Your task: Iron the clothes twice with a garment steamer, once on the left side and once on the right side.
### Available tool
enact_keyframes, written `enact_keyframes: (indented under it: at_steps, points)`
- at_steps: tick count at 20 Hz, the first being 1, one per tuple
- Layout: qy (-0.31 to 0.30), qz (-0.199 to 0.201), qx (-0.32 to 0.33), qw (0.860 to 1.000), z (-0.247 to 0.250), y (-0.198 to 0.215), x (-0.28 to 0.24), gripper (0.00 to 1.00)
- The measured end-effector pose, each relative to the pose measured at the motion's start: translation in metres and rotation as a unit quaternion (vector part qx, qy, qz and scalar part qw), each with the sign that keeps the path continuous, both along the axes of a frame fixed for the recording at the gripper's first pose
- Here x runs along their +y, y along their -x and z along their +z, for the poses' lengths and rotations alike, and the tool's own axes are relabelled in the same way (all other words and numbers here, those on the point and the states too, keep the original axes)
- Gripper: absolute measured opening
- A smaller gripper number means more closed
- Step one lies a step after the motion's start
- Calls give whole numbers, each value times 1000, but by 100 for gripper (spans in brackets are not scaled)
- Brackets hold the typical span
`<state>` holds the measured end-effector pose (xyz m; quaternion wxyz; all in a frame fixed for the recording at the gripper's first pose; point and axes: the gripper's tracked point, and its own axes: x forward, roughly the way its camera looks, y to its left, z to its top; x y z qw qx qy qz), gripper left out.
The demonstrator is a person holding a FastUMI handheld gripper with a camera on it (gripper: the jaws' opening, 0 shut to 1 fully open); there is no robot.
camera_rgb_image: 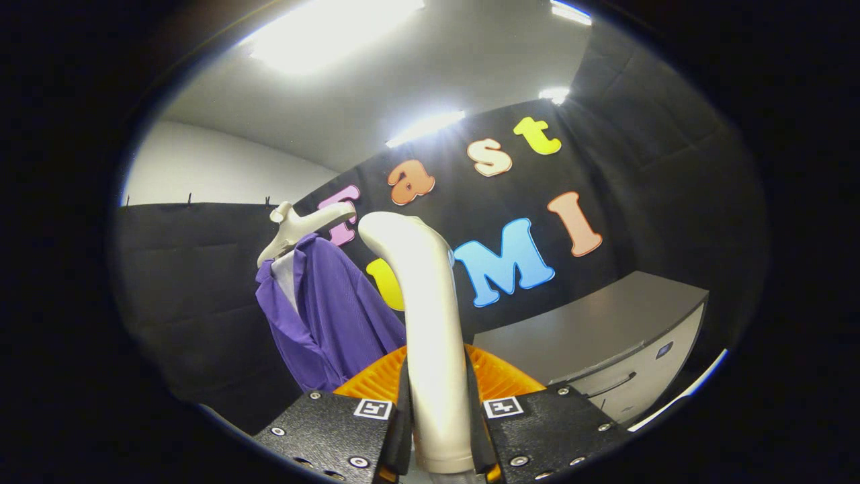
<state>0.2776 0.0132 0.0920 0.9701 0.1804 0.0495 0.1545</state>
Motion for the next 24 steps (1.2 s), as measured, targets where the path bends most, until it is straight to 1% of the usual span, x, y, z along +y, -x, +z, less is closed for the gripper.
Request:
enact_keyframes:
  at_steps: [2,4,7,11,13,18,24]
  points:
    - [11,-9,-28,1000,13,11,13,35]
    - [16,-7,-50,999,30,12,31,35]
    - [24,-2,-63,998,43,16,57,35]
    - [34,15,-83,996,59,12,99,35]
    - [37,22,-90,995,64,6,120,35]
    - [58,23,-90,994,69,-21,165,35]
    - [103,33,-92,990,67,-52,224,35]
